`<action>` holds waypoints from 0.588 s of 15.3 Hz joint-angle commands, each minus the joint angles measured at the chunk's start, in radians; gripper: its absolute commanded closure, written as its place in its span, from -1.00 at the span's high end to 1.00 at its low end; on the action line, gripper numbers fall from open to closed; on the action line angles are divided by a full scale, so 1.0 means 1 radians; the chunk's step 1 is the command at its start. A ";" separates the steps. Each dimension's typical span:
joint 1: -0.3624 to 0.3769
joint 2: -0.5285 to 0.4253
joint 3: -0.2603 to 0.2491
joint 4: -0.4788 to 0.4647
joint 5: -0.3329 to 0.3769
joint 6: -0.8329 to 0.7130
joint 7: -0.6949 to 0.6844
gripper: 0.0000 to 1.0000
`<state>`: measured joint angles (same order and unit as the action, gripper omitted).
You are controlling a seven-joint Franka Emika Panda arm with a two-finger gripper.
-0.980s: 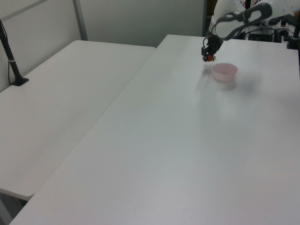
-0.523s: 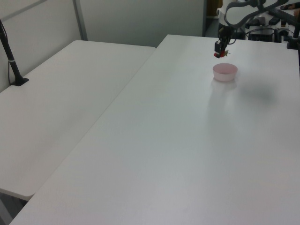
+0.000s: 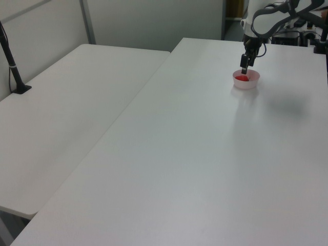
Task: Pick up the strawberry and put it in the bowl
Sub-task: 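Open the gripper to drop the strawberry in the bowl, then raise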
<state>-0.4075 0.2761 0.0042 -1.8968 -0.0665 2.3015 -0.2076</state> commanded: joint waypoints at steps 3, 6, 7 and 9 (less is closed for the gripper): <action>0.146 -0.071 0.005 0.120 0.022 -0.236 0.126 1.00; 0.254 -0.103 0.003 0.180 0.011 -0.364 0.226 1.00; 0.280 -0.130 0.003 0.180 0.011 -0.391 0.241 1.00; 0.321 -0.176 0.003 0.180 0.011 -0.474 0.241 1.00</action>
<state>-0.1449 0.1746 0.0209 -1.7061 -0.0599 1.9349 0.0120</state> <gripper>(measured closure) 0.000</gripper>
